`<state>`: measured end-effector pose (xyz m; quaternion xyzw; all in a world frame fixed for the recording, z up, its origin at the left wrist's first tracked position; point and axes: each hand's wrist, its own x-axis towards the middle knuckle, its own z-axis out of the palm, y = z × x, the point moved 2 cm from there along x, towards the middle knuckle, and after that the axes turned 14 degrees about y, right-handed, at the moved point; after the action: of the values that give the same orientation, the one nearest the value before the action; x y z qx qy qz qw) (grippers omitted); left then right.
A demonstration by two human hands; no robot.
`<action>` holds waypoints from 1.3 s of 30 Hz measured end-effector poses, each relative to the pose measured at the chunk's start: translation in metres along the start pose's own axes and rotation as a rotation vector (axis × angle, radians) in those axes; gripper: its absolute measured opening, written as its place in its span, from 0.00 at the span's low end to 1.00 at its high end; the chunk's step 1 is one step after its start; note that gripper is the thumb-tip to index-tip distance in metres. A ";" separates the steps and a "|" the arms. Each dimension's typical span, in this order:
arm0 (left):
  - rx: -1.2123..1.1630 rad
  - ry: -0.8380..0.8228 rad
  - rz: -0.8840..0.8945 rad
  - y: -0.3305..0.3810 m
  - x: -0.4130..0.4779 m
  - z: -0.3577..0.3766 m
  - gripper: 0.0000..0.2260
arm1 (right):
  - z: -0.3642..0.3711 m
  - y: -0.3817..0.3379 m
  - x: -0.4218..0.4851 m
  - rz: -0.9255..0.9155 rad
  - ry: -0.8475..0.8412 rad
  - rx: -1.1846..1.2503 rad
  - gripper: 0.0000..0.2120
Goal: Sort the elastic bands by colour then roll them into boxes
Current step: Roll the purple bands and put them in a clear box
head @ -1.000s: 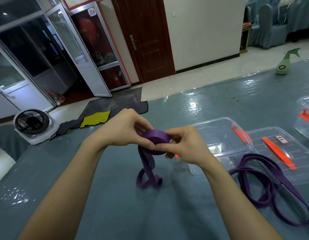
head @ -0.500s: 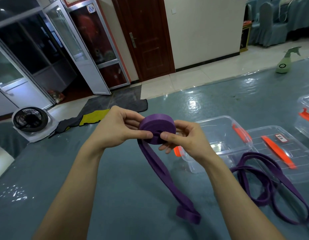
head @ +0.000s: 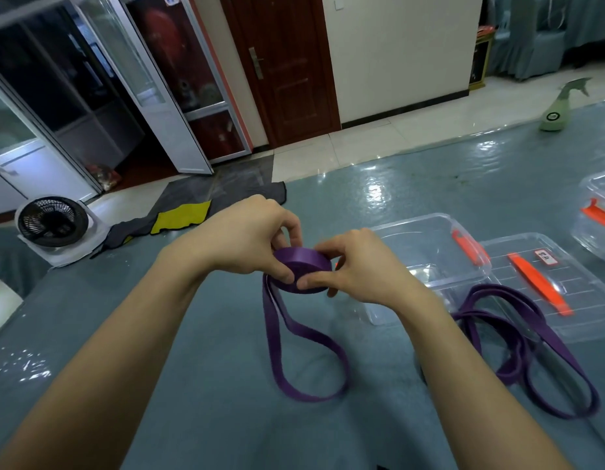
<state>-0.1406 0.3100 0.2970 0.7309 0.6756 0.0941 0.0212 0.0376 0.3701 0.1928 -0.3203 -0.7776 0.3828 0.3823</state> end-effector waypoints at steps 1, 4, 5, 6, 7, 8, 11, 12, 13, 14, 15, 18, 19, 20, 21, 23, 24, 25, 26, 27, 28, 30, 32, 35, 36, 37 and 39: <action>-0.015 0.008 -0.001 -0.002 0.000 -0.001 0.18 | 0.000 -0.001 0.000 0.003 0.015 0.019 0.14; -0.268 0.063 -0.069 -0.018 -0.008 -0.002 0.18 | -0.001 0.001 -0.001 0.061 0.075 0.205 0.12; -0.385 0.080 -0.099 -0.026 -0.014 0.000 0.19 | -0.002 0.001 -0.002 0.078 0.085 0.266 0.12; -0.493 0.097 -0.128 -0.033 -0.021 0.004 0.19 | -0.002 0.001 -0.003 0.092 0.092 0.322 0.12; -0.591 0.119 -0.154 -0.039 -0.029 0.009 0.19 | -0.001 0.000 -0.005 0.107 0.094 0.375 0.12; -0.677 0.144 -0.178 -0.044 -0.037 0.016 0.19 | 0.001 0.000 -0.006 0.126 0.090 0.427 0.11; -0.843 0.219 -0.246 -0.055 -0.058 0.040 0.18 | 0.016 0.003 -0.013 0.202 0.051 0.545 0.11; -0.874 0.246 -0.266 -0.058 -0.064 0.047 0.18 | 0.024 0.006 -0.016 0.223 0.041 0.567 0.11; -0.896 0.274 -0.283 -0.062 -0.070 0.053 0.17 | 0.032 0.008 -0.019 0.241 0.036 0.584 0.11; -0.909 0.300 -0.297 -0.065 -0.076 0.059 0.16 | 0.041 0.011 -0.022 0.257 0.034 0.597 0.12; -0.914 0.321 -0.306 -0.068 -0.081 0.063 0.15 | 0.049 0.012 -0.025 0.269 0.030 0.606 0.13; -0.865 0.316 -0.315 -0.078 -0.093 0.061 0.15 | 0.066 0.009 -0.029 0.282 -0.030 0.559 0.18; -0.815 0.286 -0.311 -0.082 -0.094 0.054 0.15 | 0.069 0.004 -0.028 0.273 -0.066 0.493 0.20; -0.749 0.245 -0.298 -0.086 -0.094 0.045 0.15 | 0.072 -0.002 -0.026 0.257 -0.094 0.400 0.23; -0.668 0.203 -0.275 -0.089 -0.093 0.035 0.14 | 0.073 -0.010 -0.023 0.239 -0.103 0.297 0.27; -0.469 0.134 -0.194 -0.091 -0.087 0.012 0.14 | 0.075 -0.029 -0.012 0.191 -0.102 0.153 0.30; -0.367 0.105 -0.140 -0.090 -0.083 0.000 0.14 | 0.077 -0.039 -0.005 0.159 -0.113 0.114 0.29; -0.273 0.082 -0.086 -0.088 -0.079 -0.012 0.14 | 0.080 -0.049 0.001 0.127 -0.131 0.087 0.26; -0.182 0.067 -0.037 -0.086 -0.074 -0.024 0.14 | 0.084 -0.058 0.007 0.095 -0.146 0.067 0.22; -0.101 0.062 0.001 -0.085 -0.070 -0.034 0.14 | 0.087 -0.066 0.012 0.069 -0.146 0.058 0.18; -0.046 0.068 0.025 -0.086 -0.067 -0.044 0.14 | 0.090 -0.072 0.017 0.055 -0.128 0.064 0.16; -0.094 0.083 0.025 -0.099 -0.064 -0.059 0.15 | 0.094 -0.078 0.025 0.067 -0.066 0.112 0.15; -0.296 0.080 -0.019 -0.119 -0.068 -0.060 0.16 | 0.096 -0.079 0.028 0.091 -0.016 0.197 0.15; -0.537 0.121 -0.076 -0.149 -0.083 -0.037 0.17 | 0.101 -0.076 0.026 0.127 0.040 0.342 0.15; -0.609 0.150 -0.090 -0.155 -0.087 -0.025 0.18 | 0.103 -0.073 0.025 0.138 0.048 0.376 0.14; -0.684 0.182 -0.103 -0.160 -0.091 -0.015 0.18 | 0.106 -0.071 0.023 0.150 0.050 0.407 0.12; -0.820 0.235 -0.119 -0.167 -0.096 0.000 0.18 | 0.116 -0.066 0.019 0.189 0.066 0.484 0.10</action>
<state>-0.3117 0.2291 0.2597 0.6062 0.6210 0.4359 0.2384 -0.0826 0.3115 0.2069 -0.3029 -0.6174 0.5810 0.4354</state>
